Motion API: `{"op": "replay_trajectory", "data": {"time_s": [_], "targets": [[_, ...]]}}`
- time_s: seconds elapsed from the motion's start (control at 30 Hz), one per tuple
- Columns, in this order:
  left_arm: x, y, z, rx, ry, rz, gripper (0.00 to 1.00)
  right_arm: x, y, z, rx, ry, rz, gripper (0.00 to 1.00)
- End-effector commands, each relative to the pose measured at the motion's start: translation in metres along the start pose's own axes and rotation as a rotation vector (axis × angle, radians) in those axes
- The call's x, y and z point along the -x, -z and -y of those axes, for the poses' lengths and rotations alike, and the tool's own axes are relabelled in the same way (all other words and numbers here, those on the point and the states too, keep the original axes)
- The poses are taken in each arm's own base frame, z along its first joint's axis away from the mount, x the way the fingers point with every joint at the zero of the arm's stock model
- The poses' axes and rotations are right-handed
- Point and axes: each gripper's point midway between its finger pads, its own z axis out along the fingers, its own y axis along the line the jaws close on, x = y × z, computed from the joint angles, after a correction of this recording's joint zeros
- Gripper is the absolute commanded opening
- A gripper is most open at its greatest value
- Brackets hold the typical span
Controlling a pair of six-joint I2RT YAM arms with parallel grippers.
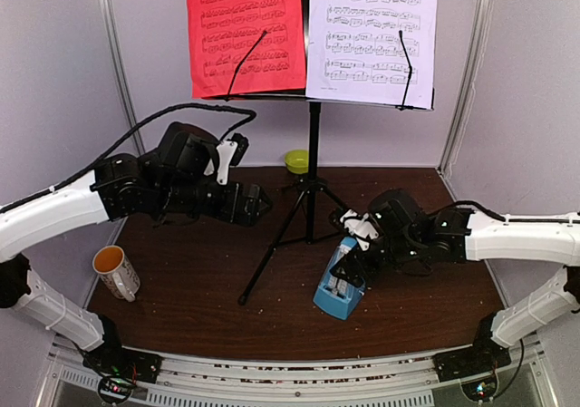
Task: Set up the instrument practice props
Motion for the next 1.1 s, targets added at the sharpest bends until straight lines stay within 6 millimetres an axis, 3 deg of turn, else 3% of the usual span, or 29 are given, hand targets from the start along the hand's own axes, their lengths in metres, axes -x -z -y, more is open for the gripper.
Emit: {"op": "replay_trajectory", "data": {"time_s": [0.0,0.17,0.3,0.5,0.63,0.8,1.07], "targets": [[0.003,0.007,-0.008,0.015,-0.023,0.018,0.98,-0.003,-0.005,0.001,-0.014,0.047,-0.014,0.68],[-0.002,0.009,-0.009,0.001,-0.048,0.007,0.98,0.0,0.002,-0.001,-0.005,0.101,-0.001,0.49],[-0.009,0.011,0.0,-0.071,-0.096,-0.001,0.98,0.015,0.022,-0.017,0.08,0.161,0.077,0.41],[-0.027,0.019,0.05,-0.408,-0.233,0.046,0.9,0.05,0.083,-0.059,0.285,0.291,0.335,0.37],[-0.037,0.037,0.075,-0.553,-0.369,0.114,0.85,0.071,0.131,-0.074,0.344,0.342,0.498,0.34],[-0.053,0.054,0.101,-0.623,-0.596,0.168,0.8,0.086,0.182,-0.086,0.373,0.392,0.594,0.31],[-0.059,0.063,0.122,-0.607,-0.774,0.203,0.7,0.097,0.236,-0.098,0.358,0.464,0.686,0.24]]}}
